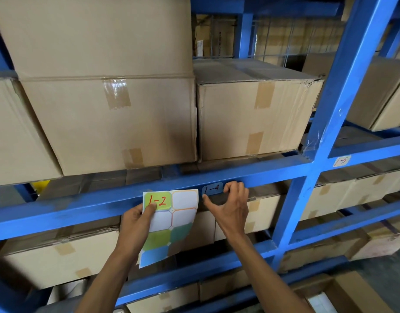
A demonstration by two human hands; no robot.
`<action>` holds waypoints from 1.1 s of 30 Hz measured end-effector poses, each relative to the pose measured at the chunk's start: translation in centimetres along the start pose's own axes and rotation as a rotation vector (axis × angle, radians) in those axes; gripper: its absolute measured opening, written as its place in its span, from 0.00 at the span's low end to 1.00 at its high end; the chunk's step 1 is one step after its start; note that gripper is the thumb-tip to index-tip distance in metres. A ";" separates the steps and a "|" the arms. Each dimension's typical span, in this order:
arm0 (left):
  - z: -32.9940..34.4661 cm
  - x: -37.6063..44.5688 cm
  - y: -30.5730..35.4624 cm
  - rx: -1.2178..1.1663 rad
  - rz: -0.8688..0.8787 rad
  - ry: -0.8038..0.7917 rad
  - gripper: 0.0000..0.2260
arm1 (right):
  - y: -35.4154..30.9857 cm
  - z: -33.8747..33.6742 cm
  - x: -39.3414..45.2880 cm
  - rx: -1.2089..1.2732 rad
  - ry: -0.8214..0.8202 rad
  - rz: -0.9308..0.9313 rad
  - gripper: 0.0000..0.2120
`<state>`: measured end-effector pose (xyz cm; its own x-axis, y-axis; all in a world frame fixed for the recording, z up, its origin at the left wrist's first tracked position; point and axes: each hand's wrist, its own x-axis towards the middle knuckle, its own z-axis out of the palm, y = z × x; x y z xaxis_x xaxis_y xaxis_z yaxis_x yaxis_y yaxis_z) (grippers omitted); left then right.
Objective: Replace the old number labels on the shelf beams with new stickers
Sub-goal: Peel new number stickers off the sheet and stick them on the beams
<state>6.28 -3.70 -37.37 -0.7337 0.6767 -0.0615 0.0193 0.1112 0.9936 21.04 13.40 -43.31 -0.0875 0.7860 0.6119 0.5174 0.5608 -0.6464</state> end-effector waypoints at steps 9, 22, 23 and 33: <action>-0.3 -0.2 0.4 -0.009 -0.016 -0.001 0.11 | -0.9 -0.9 1.6 -0.079 -0.038 0.098 0.36; 0.1 -1.3 0.7 -0.010 -0.017 -0.010 0.11 | 0.4 -2.4 3.2 0.228 -0.096 0.213 0.25; 0.2 -1.4 0.8 -0.015 -0.018 -0.016 0.11 | 0.7 -2.6 3.3 0.304 -0.102 0.211 0.23; 0.8 -2.2 1.7 -0.062 -0.033 -0.063 0.11 | 2.6 -4.3 3.2 0.317 -0.325 0.115 0.15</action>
<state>8.46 -4.39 -35.63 -0.6892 0.7179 -0.0983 -0.0478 0.0903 0.9948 25.73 16.25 -41.05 -0.3334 0.8598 0.3867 0.2577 0.4776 -0.8399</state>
